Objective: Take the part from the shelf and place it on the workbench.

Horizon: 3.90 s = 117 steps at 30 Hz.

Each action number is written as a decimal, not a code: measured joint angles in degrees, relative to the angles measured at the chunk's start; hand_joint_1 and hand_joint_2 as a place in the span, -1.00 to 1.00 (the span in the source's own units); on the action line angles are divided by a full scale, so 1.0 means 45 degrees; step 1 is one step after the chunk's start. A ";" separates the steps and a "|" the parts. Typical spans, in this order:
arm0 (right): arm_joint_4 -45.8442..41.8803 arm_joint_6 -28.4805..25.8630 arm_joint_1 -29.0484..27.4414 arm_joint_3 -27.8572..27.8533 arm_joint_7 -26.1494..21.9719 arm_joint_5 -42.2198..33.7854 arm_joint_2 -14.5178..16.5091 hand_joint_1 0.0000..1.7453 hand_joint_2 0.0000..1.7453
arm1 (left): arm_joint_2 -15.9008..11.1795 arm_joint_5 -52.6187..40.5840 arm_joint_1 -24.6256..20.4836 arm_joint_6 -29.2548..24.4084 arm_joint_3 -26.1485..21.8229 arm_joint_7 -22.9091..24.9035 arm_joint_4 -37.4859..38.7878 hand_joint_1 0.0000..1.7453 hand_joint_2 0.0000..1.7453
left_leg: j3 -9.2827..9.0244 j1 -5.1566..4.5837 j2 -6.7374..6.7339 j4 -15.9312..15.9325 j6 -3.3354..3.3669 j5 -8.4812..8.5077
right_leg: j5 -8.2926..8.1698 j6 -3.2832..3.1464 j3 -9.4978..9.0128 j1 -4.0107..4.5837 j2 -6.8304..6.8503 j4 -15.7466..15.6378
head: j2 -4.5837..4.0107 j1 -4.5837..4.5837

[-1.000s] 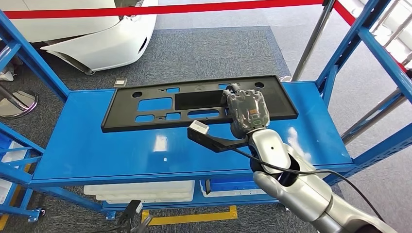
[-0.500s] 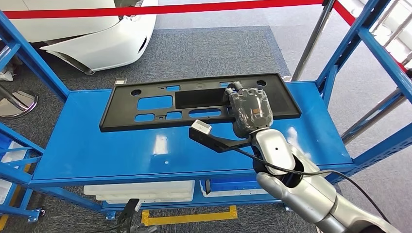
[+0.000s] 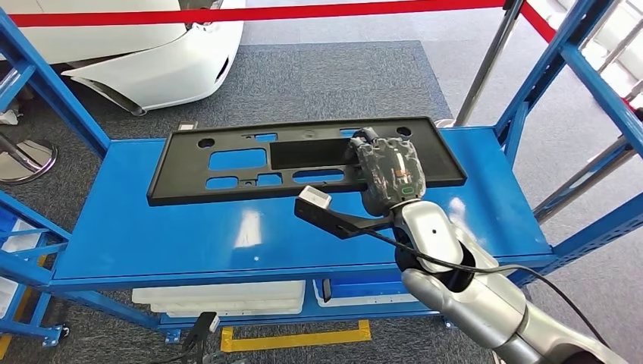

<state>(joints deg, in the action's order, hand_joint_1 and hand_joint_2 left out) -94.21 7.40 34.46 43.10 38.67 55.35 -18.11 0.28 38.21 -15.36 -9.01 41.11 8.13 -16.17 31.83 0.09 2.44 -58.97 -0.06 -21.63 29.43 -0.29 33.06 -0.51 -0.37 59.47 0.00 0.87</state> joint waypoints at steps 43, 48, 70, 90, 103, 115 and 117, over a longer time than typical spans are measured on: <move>-0.0562 0.0275 -0.0705 -0.0569 0.0278 -0.0320 -0.0730 1.00 1.00 | 0.0024 -0.0244 -0.0396 0.0703 0.0000 0.0169 0.0000 -1.00 1.00 | 0.1488 0.0077 -0.0474 -0.0158 -0.0174 0.1207 | 0.0329 0.0081 -0.0463 -0.0025 -0.0005 0.0004 | 0.0000 -0.0350; -0.0570 0.0273 -0.0680 -0.0583 0.0278 -0.0321 -0.0727 1.00 1.00 | 0.0021 -0.0244 -0.0379 0.0710 0.0000 0.0185 0.0000 -1.00 1.00 | 0.1911 0.0129 -0.0439 -0.1126 -0.0475 0.0349 | -0.0138 -0.0462 -0.0130 -0.0045 0.0136 -0.0216 | 0.0000 -0.0213; -0.0540 0.0207 -0.0678 -0.0597 0.0278 -0.0292 -0.0788 1.00 1.00 | 0.0079 -0.0260 -0.0546 0.0941 0.0016 0.0299 0.0000 -1.00 1.00 | 0.1138 -0.0010 -0.0607 0.0112 0.0220 0.1019 | -0.0027 0.0112 0.1275 -0.0006 0.0181 0.2689 | 0.0000 -0.0328; -0.0544 0.0560 -0.1099 -0.1043 0.0285 0.0392 -0.0594 1.00 1.00 | 0.0131 -0.0236 -0.0524 0.0975 0.0136 0.0311 0.0001 -1.00 1.00 | -0.0258 0.0065 -0.0157 -0.0210 -0.0207 -0.0285 | -0.1482 -0.0197 0.1278 0.0078 -0.0118 -0.0118 | 0.0000 0.0083; -0.0550 0.0681 -0.1374 -0.1332 0.0282 0.0513 -0.0568 1.00 1.00 | 0.0200 -0.0225 -0.0560 0.0973 0.0165 0.0311 0.0002 -1.00 1.00 | 0.1514 0.0011 -0.0936 -0.0174 0.0143 0.1216 | -0.0143 0.0198 0.0299 -0.0014 0.0218 0.1342 | 0.0000 -0.0481; -0.0556 0.0712 -0.1350 -0.1394 0.0291 0.0556 -0.0455 1.00 1.00 | 0.0214 -0.0169 -0.0520 0.0973 0.0194 0.0325 0.0005 -1.00 1.00 | 0.2236 0.0068 -0.0659 -0.3912 -0.0378 -0.0808 | -0.1136 -0.0418 0.0930 0.0103 0.0006 -0.0134 | 0.0000 -0.0070; -0.0556 0.0731 -0.1349 -0.1394 0.0291 0.0555 -0.0438 1.00 1.00 | 0.0214 -0.0138 -0.0527 0.0973 0.0194 0.0325 0.0005 -1.00 1.00 | 0.1199 0.0076 -0.0522 -0.2925 -0.0304 -0.0156 | -0.1458 -0.0340 0.1364 0.0099 -0.0124 -0.0075 | 0.0000 -0.0002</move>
<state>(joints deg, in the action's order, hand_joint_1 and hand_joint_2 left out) -96.72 10.69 28.39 36.83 39.98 57.85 -20.09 1.25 37.59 -17.73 -4.63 41.99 9.60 -16.15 37.22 0.43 0.09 -72.13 -1.43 -22.33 22.87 -1.82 39.20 -0.06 -0.93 59.14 0.00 0.86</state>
